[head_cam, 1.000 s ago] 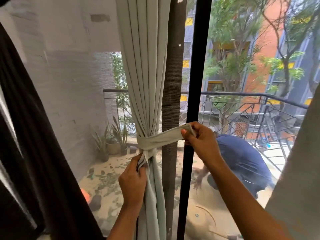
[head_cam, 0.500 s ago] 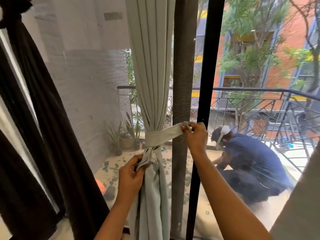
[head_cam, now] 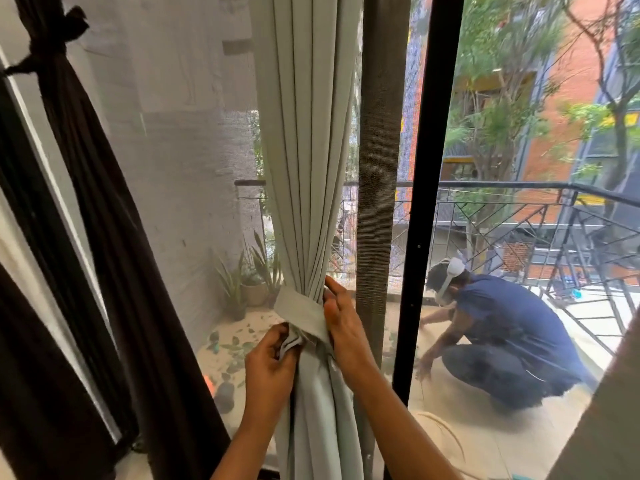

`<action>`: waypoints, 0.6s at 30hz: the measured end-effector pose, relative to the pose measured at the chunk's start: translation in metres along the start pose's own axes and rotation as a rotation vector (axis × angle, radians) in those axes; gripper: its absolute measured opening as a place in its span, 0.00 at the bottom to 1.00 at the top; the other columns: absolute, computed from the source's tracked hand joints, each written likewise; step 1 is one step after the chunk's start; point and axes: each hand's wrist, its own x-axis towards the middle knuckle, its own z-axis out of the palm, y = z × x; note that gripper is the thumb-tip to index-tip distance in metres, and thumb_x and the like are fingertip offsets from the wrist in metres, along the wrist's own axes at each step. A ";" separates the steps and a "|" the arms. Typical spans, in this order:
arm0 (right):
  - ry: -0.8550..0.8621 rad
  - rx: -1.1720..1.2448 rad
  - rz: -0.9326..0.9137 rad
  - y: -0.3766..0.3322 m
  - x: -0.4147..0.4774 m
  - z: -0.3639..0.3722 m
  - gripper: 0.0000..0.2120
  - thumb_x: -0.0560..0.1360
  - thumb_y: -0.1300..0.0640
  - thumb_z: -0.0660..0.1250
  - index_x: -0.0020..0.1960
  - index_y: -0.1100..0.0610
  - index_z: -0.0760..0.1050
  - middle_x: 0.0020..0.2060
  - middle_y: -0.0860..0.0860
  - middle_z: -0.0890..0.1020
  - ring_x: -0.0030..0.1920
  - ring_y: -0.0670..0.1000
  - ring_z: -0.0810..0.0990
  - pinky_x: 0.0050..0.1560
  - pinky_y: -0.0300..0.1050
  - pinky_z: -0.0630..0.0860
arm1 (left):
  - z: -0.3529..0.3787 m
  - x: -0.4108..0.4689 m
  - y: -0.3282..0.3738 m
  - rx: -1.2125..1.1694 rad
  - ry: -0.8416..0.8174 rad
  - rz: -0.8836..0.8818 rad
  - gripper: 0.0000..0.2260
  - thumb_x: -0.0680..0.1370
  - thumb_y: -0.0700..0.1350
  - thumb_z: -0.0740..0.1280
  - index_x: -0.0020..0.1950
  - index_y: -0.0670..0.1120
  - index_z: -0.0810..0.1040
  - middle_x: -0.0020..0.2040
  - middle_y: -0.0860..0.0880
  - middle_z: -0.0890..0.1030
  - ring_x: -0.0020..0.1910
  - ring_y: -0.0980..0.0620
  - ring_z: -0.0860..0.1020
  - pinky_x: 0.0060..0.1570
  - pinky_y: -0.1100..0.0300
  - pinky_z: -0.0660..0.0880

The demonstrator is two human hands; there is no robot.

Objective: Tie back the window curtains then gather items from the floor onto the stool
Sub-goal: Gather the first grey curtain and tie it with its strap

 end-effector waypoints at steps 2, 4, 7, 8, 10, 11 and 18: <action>-0.021 -0.202 -0.091 0.009 -0.006 0.005 0.31 0.69 0.33 0.65 0.66 0.44 0.63 0.61 0.51 0.75 0.61 0.47 0.76 0.58 0.43 0.75 | -0.004 0.001 -0.002 -0.017 -0.002 -0.019 0.11 0.71 0.44 0.68 0.50 0.58 0.81 0.47 0.54 0.84 0.49 0.54 0.82 0.51 0.61 0.77; 0.033 -0.410 -0.141 0.010 -0.008 0.008 0.30 0.63 0.30 0.69 0.58 0.43 0.65 0.51 0.46 0.76 0.51 0.42 0.78 0.49 0.41 0.76 | -0.009 0.002 -0.002 -0.026 -0.014 -0.006 0.08 0.72 0.48 0.68 0.51 0.56 0.81 0.47 0.53 0.84 0.49 0.53 0.82 0.52 0.56 0.78; 0.068 -0.585 -0.133 0.003 -0.004 0.010 0.25 0.63 0.30 0.69 0.50 0.44 0.68 0.43 0.42 0.78 0.44 0.43 0.78 0.43 0.46 0.77 | -0.017 0.004 0.000 0.006 -0.032 0.026 0.12 0.76 0.41 0.68 0.50 0.59 0.80 0.45 0.54 0.84 0.47 0.54 0.82 0.49 0.58 0.79; 0.052 -0.592 -0.116 -0.001 -0.001 0.009 0.25 0.63 0.33 0.71 0.50 0.47 0.70 0.43 0.42 0.79 0.44 0.44 0.79 0.44 0.48 0.78 | -0.020 0.005 0.001 0.026 -0.036 0.036 0.14 0.76 0.40 0.68 0.50 0.61 0.79 0.45 0.55 0.84 0.46 0.55 0.82 0.48 0.59 0.79; -0.007 -0.571 -0.060 -0.009 0.003 0.009 0.23 0.63 0.39 0.74 0.50 0.50 0.71 0.42 0.38 0.78 0.44 0.41 0.78 0.43 0.40 0.77 | -0.026 0.006 0.004 0.059 -0.049 0.055 0.17 0.75 0.42 0.68 0.51 0.66 0.77 0.45 0.59 0.83 0.46 0.58 0.82 0.47 0.61 0.78; -0.032 -0.545 -0.022 -0.013 0.005 0.008 0.20 0.64 0.43 0.74 0.50 0.50 0.72 0.41 0.37 0.78 0.43 0.39 0.77 0.41 0.36 0.75 | -0.029 0.007 0.005 0.070 -0.056 0.055 0.19 0.75 0.41 0.68 0.51 0.68 0.76 0.46 0.60 0.83 0.46 0.60 0.82 0.46 0.64 0.78; 0.143 -0.027 0.190 -0.019 0.020 0.007 0.04 0.68 0.58 0.63 0.34 0.53 0.72 0.34 0.51 0.77 0.41 0.53 0.77 0.48 0.54 0.76 | -0.042 0.017 -0.002 0.155 -0.147 0.104 0.18 0.74 0.39 0.67 0.56 0.61 0.75 0.49 0.60 0.82 0.49 0.59 0.81 0.48 0.54 0.79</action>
